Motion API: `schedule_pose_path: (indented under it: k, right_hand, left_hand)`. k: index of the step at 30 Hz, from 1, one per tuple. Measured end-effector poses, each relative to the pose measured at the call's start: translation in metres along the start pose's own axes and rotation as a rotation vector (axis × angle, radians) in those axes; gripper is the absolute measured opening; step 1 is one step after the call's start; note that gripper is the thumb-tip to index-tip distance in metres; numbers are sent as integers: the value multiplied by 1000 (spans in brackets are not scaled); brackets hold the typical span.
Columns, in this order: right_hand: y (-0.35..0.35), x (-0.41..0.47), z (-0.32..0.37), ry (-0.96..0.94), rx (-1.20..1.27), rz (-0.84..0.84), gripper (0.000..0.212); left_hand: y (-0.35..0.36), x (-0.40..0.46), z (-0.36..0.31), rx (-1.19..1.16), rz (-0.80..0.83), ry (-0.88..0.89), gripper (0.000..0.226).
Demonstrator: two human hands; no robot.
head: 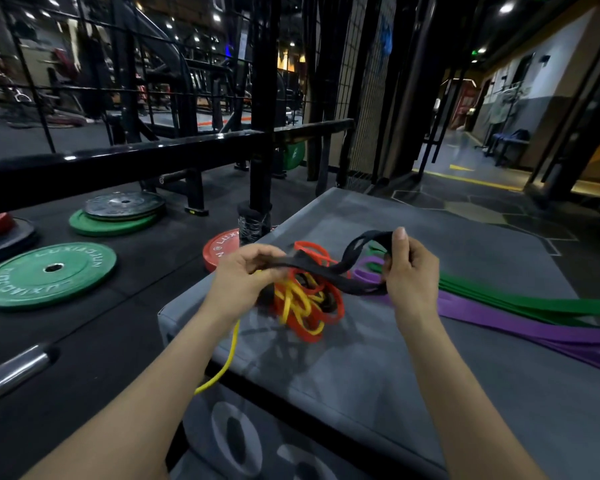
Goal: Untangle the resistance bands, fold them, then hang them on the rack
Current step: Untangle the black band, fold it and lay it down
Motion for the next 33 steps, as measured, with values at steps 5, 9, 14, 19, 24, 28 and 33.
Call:
schedule_pose_path:
  k: [5, 9, 14, 19, 24, 28, 33]
  right_hand:
    - [-15, -7, -14, 73, -90, -68, 46]
    - [-22, -8, -23, 202, -175, -23, 43]
    - [-7, -12, -48, 337, -530, 270, 49]
    - [-3, -11, -70, 442, -785, 364, 26]
    - [11, -14, -70, 322, -1100, 557, 47]
    - [26, -20, -101, 447, -989, 813, 89]
    - [20, -11, -104, 413, -909, 701, 55]
  left_hand:
    - [3, -2, 31, 590, 220, -205, 44]
    - [8, 0, 29, 481, 215, -119, 33]
    - [23, 6, 46, 682, 168, -217, 39]
    - [53, 16, 61, 809, 307, -386, 76]
    - [64, 24, 67, 769, 300, -325, 72]
    - [63, 26, 66, 721, 289, -258, 71]
    - [55, 27, 60, 676, 231, -219, 67]
Point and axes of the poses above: each hand's wrist, its own x-axis towards the middle knuckle, its own y-axis out of the palm, z = x × y, the point moved 6 cm from there along x, towards the middle knuckle, and after that the axes turned 15 degrees about z, right-handed, at the moved point
